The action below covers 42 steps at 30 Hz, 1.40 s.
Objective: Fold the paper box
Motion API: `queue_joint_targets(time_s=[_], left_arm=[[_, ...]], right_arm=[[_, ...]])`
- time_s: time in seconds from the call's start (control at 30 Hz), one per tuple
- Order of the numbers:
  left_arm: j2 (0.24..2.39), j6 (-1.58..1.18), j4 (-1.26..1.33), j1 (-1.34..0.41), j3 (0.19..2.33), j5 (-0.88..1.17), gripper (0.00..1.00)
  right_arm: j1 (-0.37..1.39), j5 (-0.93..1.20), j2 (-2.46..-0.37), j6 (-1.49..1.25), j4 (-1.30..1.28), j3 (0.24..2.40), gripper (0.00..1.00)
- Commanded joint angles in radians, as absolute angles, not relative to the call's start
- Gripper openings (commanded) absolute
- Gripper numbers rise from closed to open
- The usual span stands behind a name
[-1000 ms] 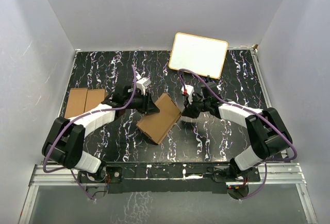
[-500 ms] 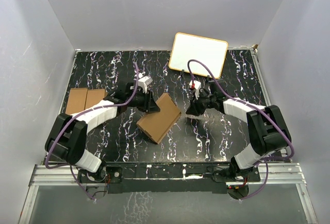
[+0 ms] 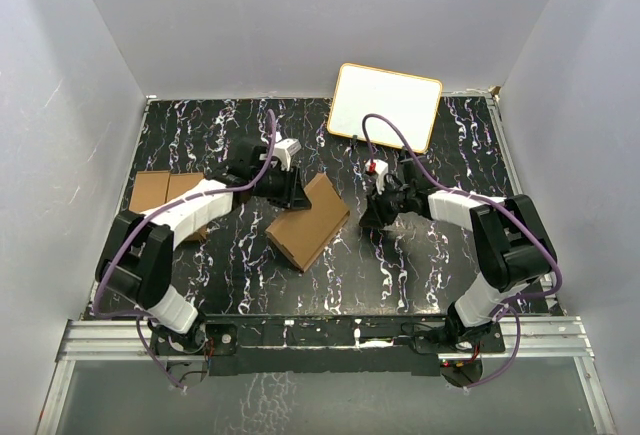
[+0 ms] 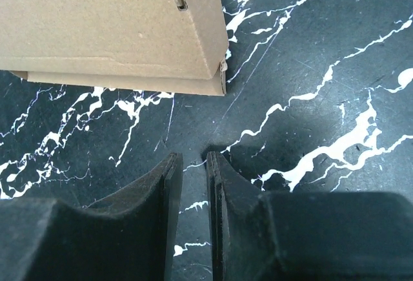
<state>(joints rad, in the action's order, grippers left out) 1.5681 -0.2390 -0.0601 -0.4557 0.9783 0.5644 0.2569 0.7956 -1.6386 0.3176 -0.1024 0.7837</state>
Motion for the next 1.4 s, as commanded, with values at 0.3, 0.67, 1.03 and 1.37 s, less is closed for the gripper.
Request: queue_joint_targets(time_s=[0.3, 0.67, 1.03, 1.37], left_arm=[[1.635, -0.148, -0.304, -0.581, 1.158, 0.323, 0.0], [1.559, -0.187, -0.096, -0.521, 1.052, 0.569, 0.0], [1.538, -0.196, 0.176, -0.366, 0.93, 1.098, 0.0], [1.849, 0.174, -0.387, -0.325, 1.193, 1.339, 0.0]], right_arm=[[0.212, 0.814, -1.641, 0.263, -0.032, 0.829, 0.25], [0.165, 0.915, -1.607, 0.276, 0.021, 0.8, 0.32], [0.062, 1.153, -1.253, 0.583, 0.139, 0.603, 0.61], [0.003, 1.257, -1.269, 0.919, -0.202, 0.671, 0.69]])
